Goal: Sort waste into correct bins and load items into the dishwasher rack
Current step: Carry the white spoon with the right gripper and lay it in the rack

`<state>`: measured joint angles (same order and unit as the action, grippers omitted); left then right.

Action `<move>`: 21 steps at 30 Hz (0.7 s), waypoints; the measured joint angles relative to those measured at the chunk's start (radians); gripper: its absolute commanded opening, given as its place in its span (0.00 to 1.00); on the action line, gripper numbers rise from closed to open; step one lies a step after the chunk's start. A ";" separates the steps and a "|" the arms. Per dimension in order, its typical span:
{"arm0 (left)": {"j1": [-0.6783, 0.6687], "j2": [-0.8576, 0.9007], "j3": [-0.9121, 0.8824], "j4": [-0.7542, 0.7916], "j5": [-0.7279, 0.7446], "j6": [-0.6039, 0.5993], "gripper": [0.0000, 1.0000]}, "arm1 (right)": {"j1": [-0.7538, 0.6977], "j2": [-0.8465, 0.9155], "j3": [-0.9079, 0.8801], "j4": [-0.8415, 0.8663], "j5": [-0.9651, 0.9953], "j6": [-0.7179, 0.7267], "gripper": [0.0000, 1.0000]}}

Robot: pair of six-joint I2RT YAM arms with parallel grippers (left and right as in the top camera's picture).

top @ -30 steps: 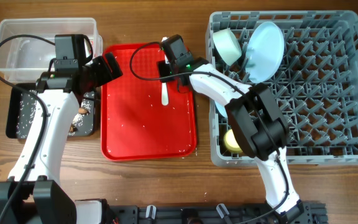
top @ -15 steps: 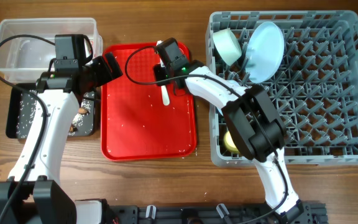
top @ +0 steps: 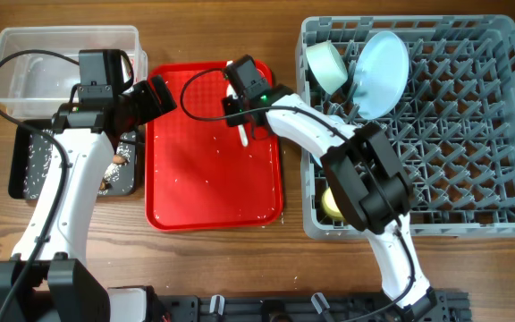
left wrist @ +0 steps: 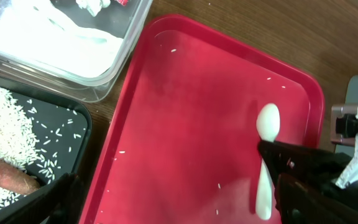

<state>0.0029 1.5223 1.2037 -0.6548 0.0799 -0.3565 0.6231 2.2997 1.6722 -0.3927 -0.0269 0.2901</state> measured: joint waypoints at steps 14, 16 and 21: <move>0.000 0.000 0.000 0.000 0.000 0.000 1.00 | -0.146 -0.624 0.019 -0.267 0.050 0.001 0.05; 0.000 0.000 0.000 0.000 0.000 0.000 1.00 | -0.203 -0.653 0.025 -0.360 0.136 0.087 0.04; 0.000 0.000 0.000 0.000 0.000 0.000 1.00 | -0.346 -0.627 -0.015 -0.729 0.404 0.692 0.04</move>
<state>0.0029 1.5227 1.2037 -0.6548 0.0795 -0.3565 0.2771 1.6730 1.6573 -1.1221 0.3767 0.9817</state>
